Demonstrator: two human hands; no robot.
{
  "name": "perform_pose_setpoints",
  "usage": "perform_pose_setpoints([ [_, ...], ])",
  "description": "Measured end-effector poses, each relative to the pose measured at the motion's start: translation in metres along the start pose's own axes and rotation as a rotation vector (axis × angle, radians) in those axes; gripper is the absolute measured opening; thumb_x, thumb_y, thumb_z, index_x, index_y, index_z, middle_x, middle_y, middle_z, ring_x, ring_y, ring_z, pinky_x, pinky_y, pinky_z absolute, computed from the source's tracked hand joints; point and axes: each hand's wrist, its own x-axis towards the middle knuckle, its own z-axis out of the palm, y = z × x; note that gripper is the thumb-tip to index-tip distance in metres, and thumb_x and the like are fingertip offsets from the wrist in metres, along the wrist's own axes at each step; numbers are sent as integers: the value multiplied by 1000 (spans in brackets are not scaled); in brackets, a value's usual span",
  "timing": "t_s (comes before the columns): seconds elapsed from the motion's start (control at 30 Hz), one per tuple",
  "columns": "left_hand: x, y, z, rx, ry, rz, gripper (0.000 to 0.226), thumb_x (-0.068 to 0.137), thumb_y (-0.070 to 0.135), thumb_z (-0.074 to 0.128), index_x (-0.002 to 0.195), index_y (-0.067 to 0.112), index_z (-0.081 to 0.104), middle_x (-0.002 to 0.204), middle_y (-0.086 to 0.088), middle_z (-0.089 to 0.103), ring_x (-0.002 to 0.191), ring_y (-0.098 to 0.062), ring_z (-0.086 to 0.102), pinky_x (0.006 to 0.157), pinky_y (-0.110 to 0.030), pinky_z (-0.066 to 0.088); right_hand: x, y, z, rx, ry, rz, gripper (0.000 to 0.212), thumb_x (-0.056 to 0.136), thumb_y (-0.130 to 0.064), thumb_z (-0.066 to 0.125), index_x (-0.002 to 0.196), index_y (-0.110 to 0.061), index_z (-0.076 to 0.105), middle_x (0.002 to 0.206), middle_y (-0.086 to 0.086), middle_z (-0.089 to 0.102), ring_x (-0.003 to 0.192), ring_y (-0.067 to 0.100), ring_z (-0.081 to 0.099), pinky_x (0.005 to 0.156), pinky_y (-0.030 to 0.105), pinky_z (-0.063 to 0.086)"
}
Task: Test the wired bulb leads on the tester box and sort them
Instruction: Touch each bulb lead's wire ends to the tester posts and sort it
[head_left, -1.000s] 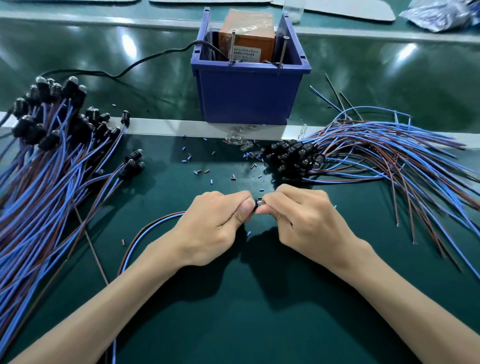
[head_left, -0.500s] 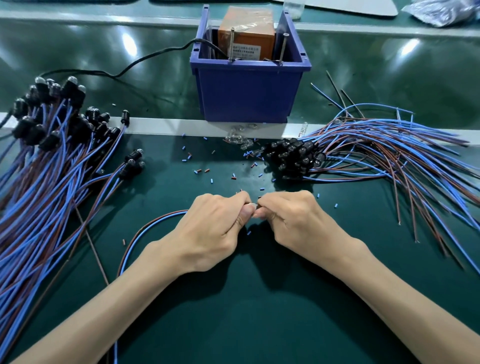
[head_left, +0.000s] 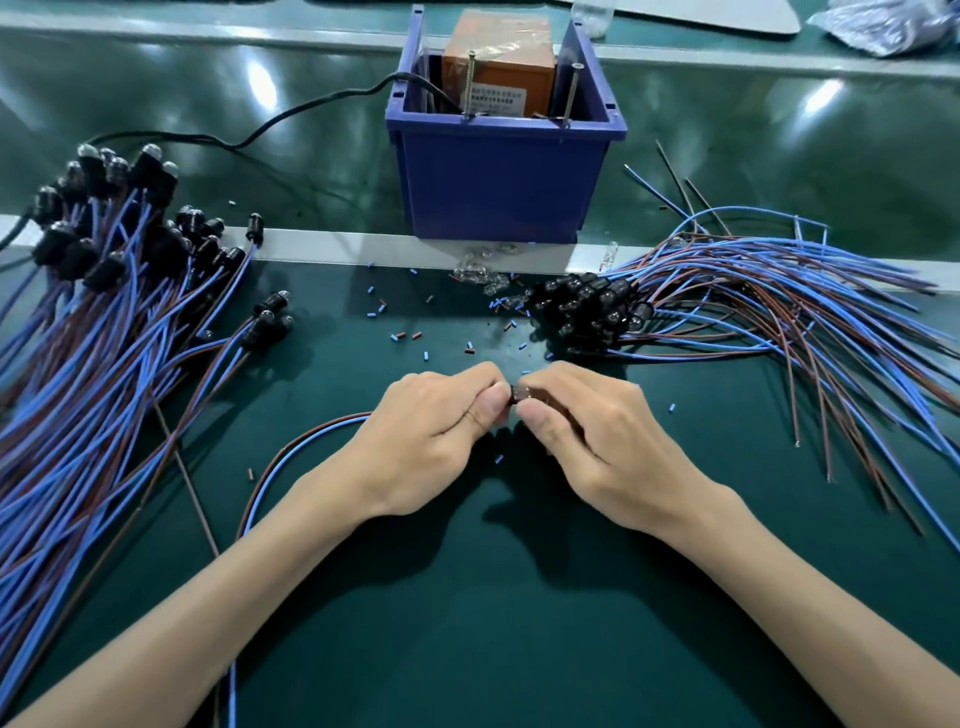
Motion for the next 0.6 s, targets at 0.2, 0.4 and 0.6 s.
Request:
perform_pose_setpoints([
  [0.2,-2,2,3,58,-9,-20,25,97,36,29,78,24,41,59,0,52,58,-28,46,63,-46,43,0,-1,-3,-51,-68,27,27,97,-16,42,81,0,55,71,1,52,62,18,45,61,34,42],
  [0.4,-4,3,5,168,-18,26,50,90,47,12,80,14,48,61,-3,58,59,-35,49,62,-45,44,2,-3,0,-44,-111,59,25,96,-15,39,74,-8,47,63,-4,45,55,23,39,54,43,39],
  [0.6,-4,2,7,133,-1,39,26,97,33,24,78,21,38,57,8,45,53,-30,42,57,-43,41,9,-1,6,12,-113,100,20,91,-8,41,75,-18,37,59,-18,35,55,20,32,52,33,32],
])
